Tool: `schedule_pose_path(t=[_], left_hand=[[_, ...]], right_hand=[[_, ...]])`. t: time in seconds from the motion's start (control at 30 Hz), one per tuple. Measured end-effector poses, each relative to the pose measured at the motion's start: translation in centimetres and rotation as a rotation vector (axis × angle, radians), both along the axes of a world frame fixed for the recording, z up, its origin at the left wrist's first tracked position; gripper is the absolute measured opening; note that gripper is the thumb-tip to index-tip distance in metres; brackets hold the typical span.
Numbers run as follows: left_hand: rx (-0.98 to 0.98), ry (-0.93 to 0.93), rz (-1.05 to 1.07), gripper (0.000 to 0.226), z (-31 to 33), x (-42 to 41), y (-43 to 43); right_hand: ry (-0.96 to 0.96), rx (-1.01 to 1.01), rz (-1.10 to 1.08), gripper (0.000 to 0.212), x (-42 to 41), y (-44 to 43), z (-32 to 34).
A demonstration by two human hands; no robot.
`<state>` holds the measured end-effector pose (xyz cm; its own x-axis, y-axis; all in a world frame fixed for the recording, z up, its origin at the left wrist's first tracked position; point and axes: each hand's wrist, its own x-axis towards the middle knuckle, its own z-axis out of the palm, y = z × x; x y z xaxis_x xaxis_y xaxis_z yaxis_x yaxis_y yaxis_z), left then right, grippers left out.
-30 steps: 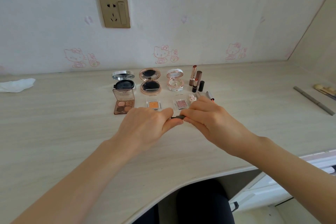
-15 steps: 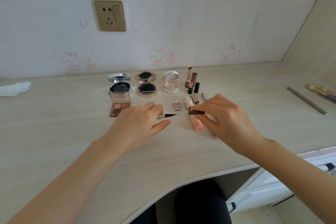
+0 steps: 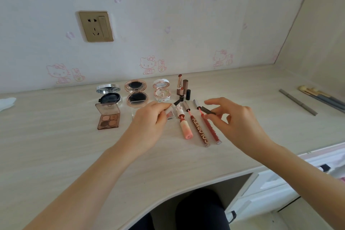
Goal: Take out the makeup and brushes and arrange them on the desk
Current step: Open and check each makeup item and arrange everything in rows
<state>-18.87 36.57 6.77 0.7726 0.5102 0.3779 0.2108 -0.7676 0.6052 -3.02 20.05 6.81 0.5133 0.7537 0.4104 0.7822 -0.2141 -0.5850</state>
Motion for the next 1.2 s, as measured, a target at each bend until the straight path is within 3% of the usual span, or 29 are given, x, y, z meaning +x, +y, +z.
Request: schedule_pose_path(t=[0.13, 0.33, 0.6, 0.87, 1.03, 1.2], left_hand=[[-0.172, -0.024, -0.041, 0.030, 0.1, 2.0, -0.9], [-0.227, -0.058, -0.135, 0.018, 0.6, 5.4, -3.1], [0.021, 0.147, -0.176, 0.014, -1.2, 10.9, -4.6], [0.400, 0.297, -0.060, 0.023, -2.8, 14.5, -5.4], [0.440, 0.403, -0.055, 0.027, -3.2, 15.5, -5.5], [0.471, 0.413, -0.060, 0.035, -3.4, 15.0, -5.1]], right_hand=[[0.042, -0.021, -0.022, 0.033, 1.2, -1.0, -0.2], [0.104, -0.035, -0.071, 0.025, 3.8, -1.8, -0.7], [0.045, -0.117, -0.138, 0.020, 7.1, -1.6, -2.1], [-0.235, -0.182, -0.153, 0.021, 9.2, -1.4, -4.5], [-0.460, -0.135, -0.139, 0.011, 9.5, -1.2, -5.7], [-0.467, -0.116, -0.095, 0.010, 9.4, -1.6, -6.3]])
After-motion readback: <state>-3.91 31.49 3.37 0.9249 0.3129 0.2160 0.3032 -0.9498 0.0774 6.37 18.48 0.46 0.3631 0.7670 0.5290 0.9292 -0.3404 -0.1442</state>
